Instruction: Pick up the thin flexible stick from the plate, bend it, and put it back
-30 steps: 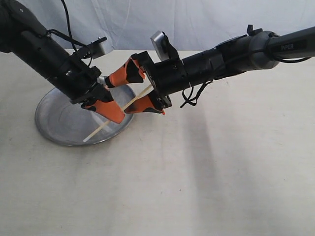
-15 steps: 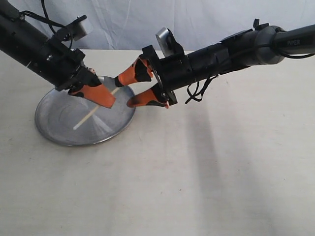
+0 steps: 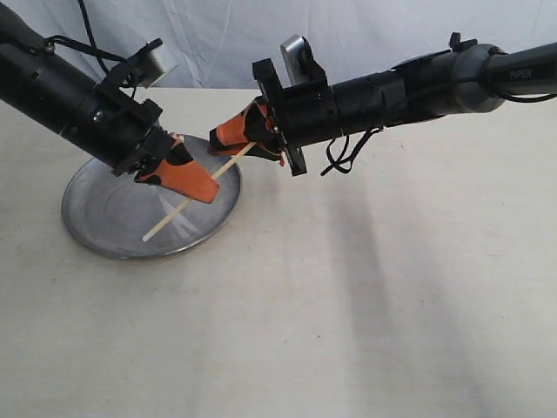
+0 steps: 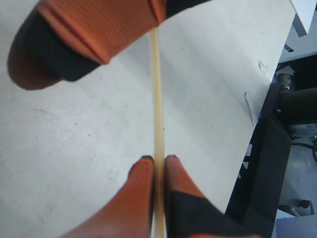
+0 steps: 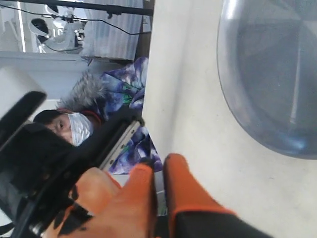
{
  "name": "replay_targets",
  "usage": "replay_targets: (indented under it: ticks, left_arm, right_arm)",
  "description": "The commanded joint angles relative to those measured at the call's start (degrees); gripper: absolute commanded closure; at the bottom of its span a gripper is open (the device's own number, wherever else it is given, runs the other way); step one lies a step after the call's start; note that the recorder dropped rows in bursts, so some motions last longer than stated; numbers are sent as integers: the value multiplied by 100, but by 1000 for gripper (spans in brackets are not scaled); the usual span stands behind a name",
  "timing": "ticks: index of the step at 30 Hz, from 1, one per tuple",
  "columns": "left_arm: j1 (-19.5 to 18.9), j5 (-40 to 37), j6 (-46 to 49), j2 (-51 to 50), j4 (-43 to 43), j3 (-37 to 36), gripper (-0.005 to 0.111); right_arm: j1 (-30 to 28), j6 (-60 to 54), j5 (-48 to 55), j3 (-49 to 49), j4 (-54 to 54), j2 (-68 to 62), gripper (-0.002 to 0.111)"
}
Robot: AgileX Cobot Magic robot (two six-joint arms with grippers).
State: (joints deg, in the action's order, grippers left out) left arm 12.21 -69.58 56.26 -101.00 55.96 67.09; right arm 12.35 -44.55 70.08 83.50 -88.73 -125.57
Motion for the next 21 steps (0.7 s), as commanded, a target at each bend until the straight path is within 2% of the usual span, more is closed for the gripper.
replay_targets:
  ticks: [1, 4, 9, 11, 14, 17, 21]
  left_arm:
    - [46, -39, 185, 64, 242, -10, 106]
    - [46, -39, 200, 64, 283, -19, 106]
    - [46, 622, 121, 64, 910, -19, 106]
    - [46, 679, 121, 64, 901, -19, 106]
    - [46, 512, 121, 64, 870, -19, 106]
    - [46, -39, 171, 64, 1128, -19, 106]
    - [46, -39, 413, 114, 1672, -19, 106]
  right_arm:
    - [-20, -46, -12, 39, -78, 56, 108]
    - [14, -46, -12, 39, -564, 269, 108]
    - [478, -194, -12, 39, -465, 851, 108]
    - [599, -217, -12, 39, -335, 946, 108]
    - [602, -217, -12, 39, -14, 995, 108]
    - [565, -190, -264, 39, 498, 995, 108]
    - [565, 113, -771, 39, 1241, 995, 108]
